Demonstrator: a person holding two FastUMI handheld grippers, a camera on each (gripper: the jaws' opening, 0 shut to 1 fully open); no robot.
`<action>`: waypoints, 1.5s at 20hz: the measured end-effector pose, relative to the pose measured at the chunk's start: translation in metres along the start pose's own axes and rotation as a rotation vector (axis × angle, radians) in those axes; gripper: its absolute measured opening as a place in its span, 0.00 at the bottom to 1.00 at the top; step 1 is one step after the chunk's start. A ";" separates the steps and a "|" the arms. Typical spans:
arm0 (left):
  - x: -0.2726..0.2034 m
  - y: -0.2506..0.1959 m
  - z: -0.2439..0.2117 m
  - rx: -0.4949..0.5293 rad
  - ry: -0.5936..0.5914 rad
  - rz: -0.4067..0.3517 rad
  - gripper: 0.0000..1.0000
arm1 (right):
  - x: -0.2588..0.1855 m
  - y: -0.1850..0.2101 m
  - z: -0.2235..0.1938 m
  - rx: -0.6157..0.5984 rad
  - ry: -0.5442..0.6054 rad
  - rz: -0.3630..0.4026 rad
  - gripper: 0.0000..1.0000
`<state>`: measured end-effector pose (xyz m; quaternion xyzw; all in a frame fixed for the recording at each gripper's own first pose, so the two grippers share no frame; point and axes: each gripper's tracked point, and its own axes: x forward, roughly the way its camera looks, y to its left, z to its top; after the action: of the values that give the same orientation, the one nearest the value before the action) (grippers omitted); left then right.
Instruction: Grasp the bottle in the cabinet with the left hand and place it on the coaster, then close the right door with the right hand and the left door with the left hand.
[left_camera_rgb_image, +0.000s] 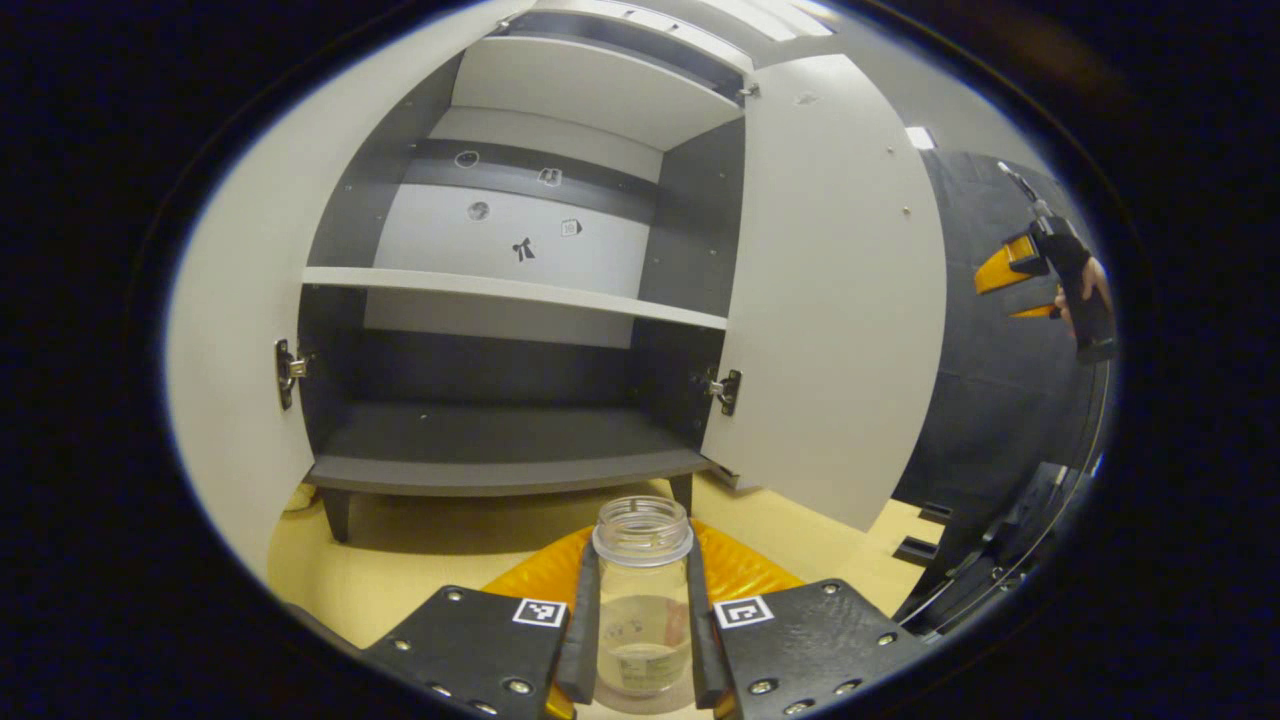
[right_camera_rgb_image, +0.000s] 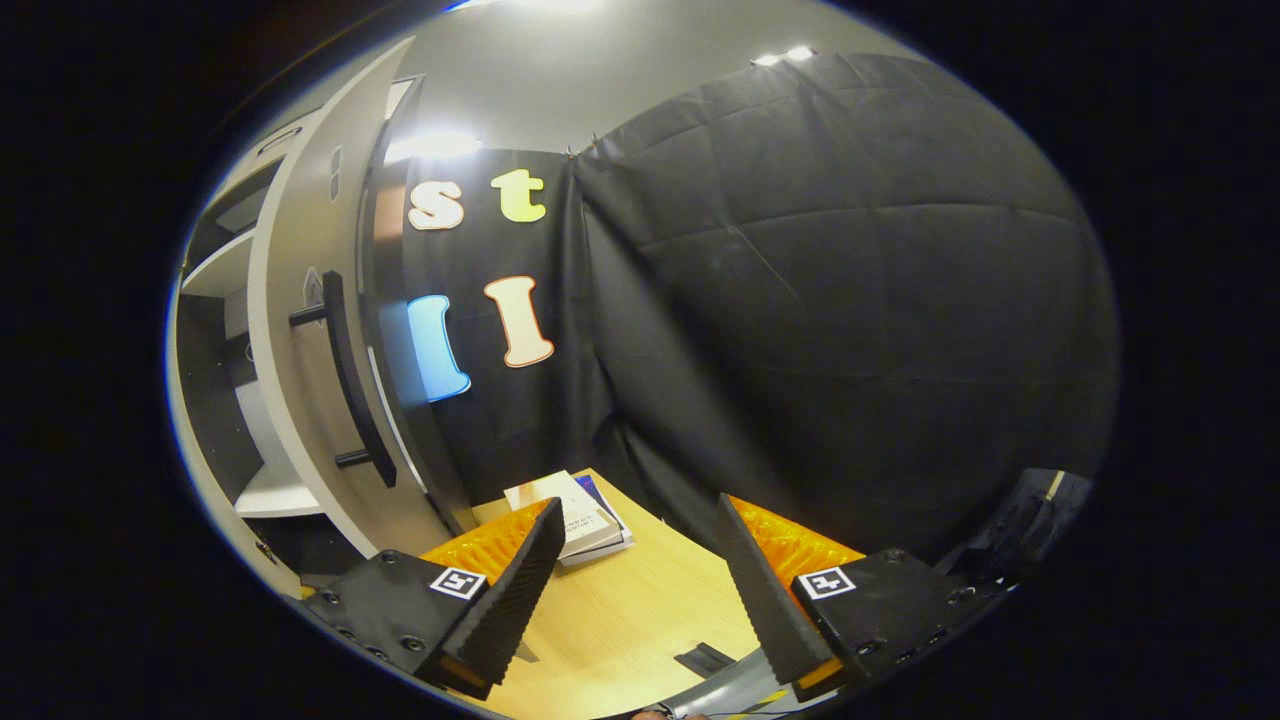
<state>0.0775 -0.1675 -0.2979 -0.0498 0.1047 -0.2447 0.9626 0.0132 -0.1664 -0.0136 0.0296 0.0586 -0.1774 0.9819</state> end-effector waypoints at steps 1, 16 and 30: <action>0.000 -0.002 -0.005 0.010 0.004 -0.002 0.39 | -0.004 0.002 -0.003 -0.007 0.003 0.003 0.97; -0.019 -0.009 -0.022 -0.014 0.077 0.053 0.83 | 0.010 0.038 -0.014 -0.060 0.051 0.103 0.97; -0.142 -0.013 0.143 -0.036 -0.058 0.395 0.90 | 0.081 0.028 -0.016 -0.043 0.065 0.234 0.97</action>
<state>-0.0176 -0.1039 -0.1322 -0.0527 0.0888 -0.0478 0.9935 0.0972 -0.1668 -0.0383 0.0209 0.0902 -0.0594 0.9939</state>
